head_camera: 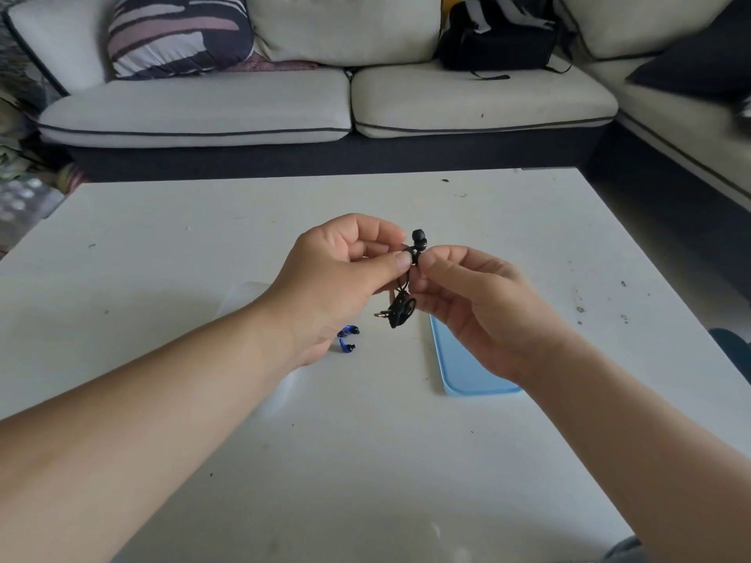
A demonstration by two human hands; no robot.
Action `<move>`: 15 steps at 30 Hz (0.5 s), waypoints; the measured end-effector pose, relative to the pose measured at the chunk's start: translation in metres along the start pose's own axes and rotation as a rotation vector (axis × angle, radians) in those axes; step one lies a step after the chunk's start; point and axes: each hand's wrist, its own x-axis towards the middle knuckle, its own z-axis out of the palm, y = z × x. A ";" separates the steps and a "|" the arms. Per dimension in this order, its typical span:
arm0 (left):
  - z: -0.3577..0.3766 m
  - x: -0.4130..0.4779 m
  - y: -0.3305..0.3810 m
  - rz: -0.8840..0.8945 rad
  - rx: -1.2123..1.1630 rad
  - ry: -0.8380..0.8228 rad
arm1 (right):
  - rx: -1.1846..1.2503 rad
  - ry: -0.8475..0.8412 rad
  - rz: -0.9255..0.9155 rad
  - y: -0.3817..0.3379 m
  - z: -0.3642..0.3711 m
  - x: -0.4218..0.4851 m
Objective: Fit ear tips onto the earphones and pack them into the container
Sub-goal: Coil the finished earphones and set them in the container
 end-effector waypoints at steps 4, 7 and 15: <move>-0.001 0.000 -0.001 -0.003 0.029 0.004 | -0.151 0.034 -0.040 -0.002 -0.005 0.000; -0.002 0.000 -0.001 0.001 0.071 0.008 | -0.203 0.066 -0.051 -0.004 -0.005 -0.001; -0.003 -0.002 0.003 -0.093 0.019 -0.034 | -0.338 0.056 -0.126 -0.009 -0.005 -0.005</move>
